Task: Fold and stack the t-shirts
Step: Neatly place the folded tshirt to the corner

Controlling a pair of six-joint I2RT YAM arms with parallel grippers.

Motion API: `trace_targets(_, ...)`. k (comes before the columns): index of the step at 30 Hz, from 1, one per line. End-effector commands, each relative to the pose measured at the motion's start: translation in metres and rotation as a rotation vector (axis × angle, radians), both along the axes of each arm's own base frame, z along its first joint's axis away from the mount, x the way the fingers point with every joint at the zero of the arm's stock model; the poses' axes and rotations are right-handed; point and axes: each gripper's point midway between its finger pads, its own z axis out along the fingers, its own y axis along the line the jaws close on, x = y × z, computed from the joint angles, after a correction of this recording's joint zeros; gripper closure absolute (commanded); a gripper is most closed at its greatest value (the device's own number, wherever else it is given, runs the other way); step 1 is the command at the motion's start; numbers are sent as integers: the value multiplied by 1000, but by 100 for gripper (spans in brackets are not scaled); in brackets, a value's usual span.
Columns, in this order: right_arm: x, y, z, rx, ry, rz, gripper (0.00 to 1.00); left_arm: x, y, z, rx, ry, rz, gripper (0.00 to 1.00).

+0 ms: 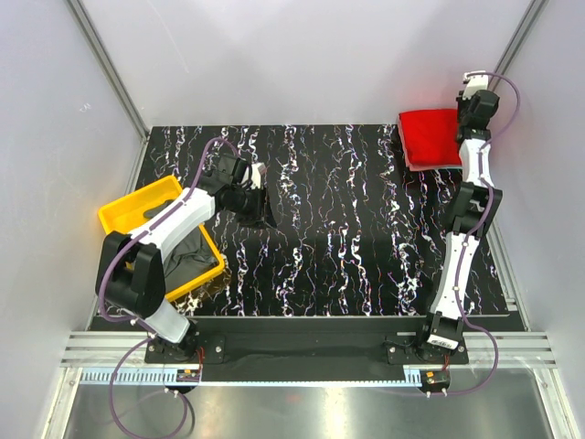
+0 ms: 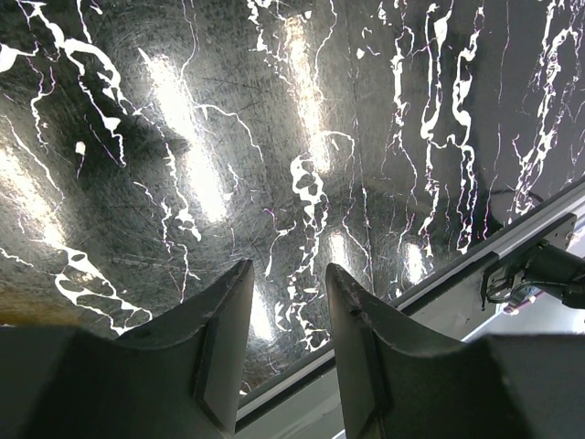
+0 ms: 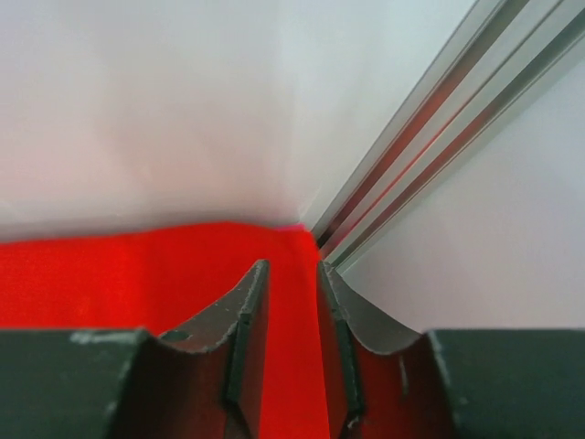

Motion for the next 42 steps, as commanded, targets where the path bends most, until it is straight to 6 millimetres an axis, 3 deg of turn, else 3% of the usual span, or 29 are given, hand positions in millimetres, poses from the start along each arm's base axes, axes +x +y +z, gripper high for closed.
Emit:
trace_targets(1, -7, 17, 54, 51, -66, 3, 67, 4, -9, 27, -67, -96, -37, 57)
trace_targets(2, -11, 20, 48, 61, -38, -12, 68, 7, -12, 32, -85, -120, -41, 57)
trace_targets(3, -20, 29, 78, 95, -65, -18, 66, 6, -14, 42, -111, -146, -51, 57)
trace_targets(4, -25, 42, 89, 130, -66, -6, 65, 7, -15, 48, -120, -170, -54, 58)
trace_targets(5, -33, 53, 85, 180, -32, 10, 61, 11, -16, 55, -132, -205, -53, 58)
trace_targets(6, -53, 68, 120, 253, -39, 5, 59, 12, -16, 69, -149, -250, -47, 58)
trace_targets(8, -77, 97, 135, 327, 3, -19, 54, 15, -20, 92, -209, -325, -57, 58)
trace_targets(9, -109, 117, 168, 399, 12, -18, 46, 10, -23, 112, -267, -360, -70, 58)
trace_targets(10, -127, 131, 179, 433, 34, -6, 40, 12, -25, 128, -303, -413, -78, 58)
trace_targets(11, -144, 161, 184, 470, 76, 44, 33, 11, -24, 140, -325, -446, -77, 58)
trace_targets(12, -184, 179, 205, 536, 113, 41, 13, 7, -22, 164, -359, -501, -74, 58)
trace_targets(13, -205, 193, 211, 566, 143, 51, 0, 6, -20, 180, -375, -546, -72, 58)
trace_targets(14, -235, 211, 195, 632, 253, 62, 0, 0, -16, 200, -387, -602, -73, 58)
trace_targets(15, -269, 223, 222, 728, 216, 71, 0, 0, -14, 220, -392, -661, -75, 58)
trace_targets(16, -291, 229, 224, 775, 236, 64, 0, -3, -11, 230, -394, -677, -72, 58)
trace_targets(17, -314, 241, 205, 836, 324, 65, 0, -6, -9, 240, -395, -690, -70, 56)
trace_targets(18, -347, 248, 226, 871, 287, 93, 0, -9, -9, 259, -405, -721, -78, 55)
trace_targets(19, -363, 252, 225, 882, 300, 105, 0, -11, -7, 263, -405, -717, -75, 54)
trace_targets(20, -379, 260, 211, 900, 353, 123, 0, -14, -5, 261, -397, -687, -68, 53)
trace_targets(21, -407, 264, 223, 893, 324, 156, 0, -18, -3, 263, -397, -684, -59, 51)
trace_targets(22, -420, 268, 222, 902, 325, 172, 0, -21, -2, 260, -396, -676, -57, 50)
trace_targets(23, -434, 276, 207, 927, 370, 196, 0, -24, 0, 258, -397, -674, -53, 46)
trace_targets(24, -456, 281, 219, 936, 318, 234, 0, -33, 3, 250, -407, -657, -42, 46)
trace_targets(26, -487, 295, 211, 973, 324, 305, 0, -52, 7, 254, -437, -688, -58, 42)
trace_targets(27, -495, 297, 207, 973, 328, 317, 0, -56, 8, 241, -439, -652, -44, 35)
trace_targets(29, -506, 298, 193, 1001, 337, 295, 0, -69, 11, 234, -446, -631, -44, 1)
trace_targets(31, -515, 302, 193, 1025, 306, 313, 0, -85, 17, 224, -434, -607, -43, 1)
trace_targets(36, -511, 293, 179, 1006, 285, 262, 0, -105, 35, 212, -383, -635, -3, 1)
trace_targets(42, -503, 297, 192, 1030, 228, 304, 0, -124, 45, 235, -441, -779, 15, 1)
